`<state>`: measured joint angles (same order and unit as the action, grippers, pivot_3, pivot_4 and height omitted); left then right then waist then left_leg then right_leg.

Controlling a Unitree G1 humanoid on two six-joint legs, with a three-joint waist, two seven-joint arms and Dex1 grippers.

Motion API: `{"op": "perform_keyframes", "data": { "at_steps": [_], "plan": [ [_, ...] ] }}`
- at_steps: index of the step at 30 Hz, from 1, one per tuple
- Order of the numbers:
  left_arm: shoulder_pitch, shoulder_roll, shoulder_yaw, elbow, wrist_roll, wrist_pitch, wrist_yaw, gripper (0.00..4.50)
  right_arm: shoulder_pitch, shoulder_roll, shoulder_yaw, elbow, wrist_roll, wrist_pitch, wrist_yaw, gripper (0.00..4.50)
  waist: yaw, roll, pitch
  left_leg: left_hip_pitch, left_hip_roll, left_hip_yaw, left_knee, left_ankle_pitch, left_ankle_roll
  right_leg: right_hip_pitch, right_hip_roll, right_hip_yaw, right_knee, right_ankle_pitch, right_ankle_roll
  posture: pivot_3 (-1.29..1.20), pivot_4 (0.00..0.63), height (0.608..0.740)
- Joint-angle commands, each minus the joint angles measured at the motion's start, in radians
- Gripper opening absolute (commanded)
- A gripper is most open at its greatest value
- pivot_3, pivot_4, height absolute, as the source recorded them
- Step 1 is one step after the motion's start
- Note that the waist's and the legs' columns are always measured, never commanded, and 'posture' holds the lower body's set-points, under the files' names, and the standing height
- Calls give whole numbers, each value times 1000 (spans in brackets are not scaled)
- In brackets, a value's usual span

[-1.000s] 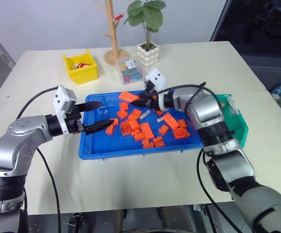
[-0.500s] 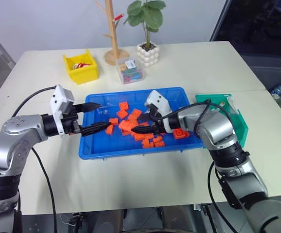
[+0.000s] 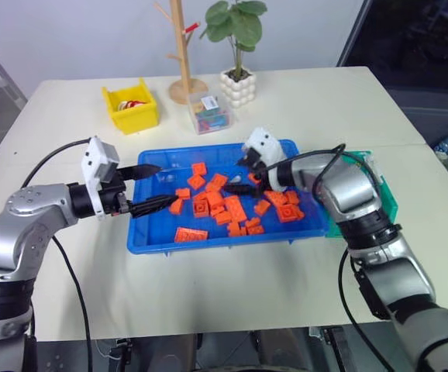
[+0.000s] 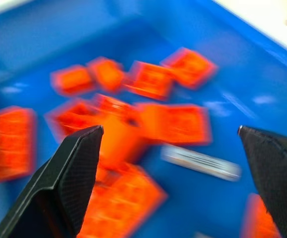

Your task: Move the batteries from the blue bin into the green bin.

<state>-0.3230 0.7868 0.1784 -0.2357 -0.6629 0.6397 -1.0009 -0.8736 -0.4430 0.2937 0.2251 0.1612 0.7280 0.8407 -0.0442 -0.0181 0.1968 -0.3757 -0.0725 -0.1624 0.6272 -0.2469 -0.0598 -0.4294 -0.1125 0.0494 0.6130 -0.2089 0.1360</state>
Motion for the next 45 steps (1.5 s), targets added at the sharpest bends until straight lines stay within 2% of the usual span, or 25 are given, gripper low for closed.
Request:
{"op": "perform_keyframes", "data": {
  "at_steps": [1,6,12,20,32,42,45],
  "plan": [
    [-15,0,9,-9,1,-22,-1,4500,-50,13,16,117,-55,-136,12,4464,-1,0,0,0,0,0,0,0,0,0,0,0,0,0,0,0,150,740],
    [-8,-4,16,-25,-4,-15,10,4500,-105,51,32,296,-111,-269,37,4464,-7,0,0,0,0,0,0,0,0,0,0,0,0,0,0,0,150,740],
    [2,-7,22,-39,-9,-12,25,4500,-144,84,35,410,-149,-357,83,4464,-4,0,0,0,0,0,0,0,0,0,0,0,0,0,0,0,150,740],
    [10,-7,29,-45,-16,-11,40,4500,-146,71,49,430,-196,-422,178,4464,-4,0,0,0,0,0,0,0,0,0,0,0,0,0,0,0,150,740],
    [-2,-11,21,-46,-19,-10,47,4500,-125,89,56,416,-228,-452,212,4464,-4,0,0,0,0,0,0,0,0,0,0,0,0,0,0,0,150,740],
    [4,5,16,-73,-14,-4,42,4500,-170,124,72,570,-274,-522,238,4464,-5,0,0,1,0,0,0,0,0,0,0,0,1,0,0,0,150,740],
    [8,1,20,-79,-18,-2,50,4500,-183,128,70,613,-278,-534,247,3583,-5,0,0,1,0,0,0,0,0,0,0,0,1,0,0,0,150,740]
  ]
}}
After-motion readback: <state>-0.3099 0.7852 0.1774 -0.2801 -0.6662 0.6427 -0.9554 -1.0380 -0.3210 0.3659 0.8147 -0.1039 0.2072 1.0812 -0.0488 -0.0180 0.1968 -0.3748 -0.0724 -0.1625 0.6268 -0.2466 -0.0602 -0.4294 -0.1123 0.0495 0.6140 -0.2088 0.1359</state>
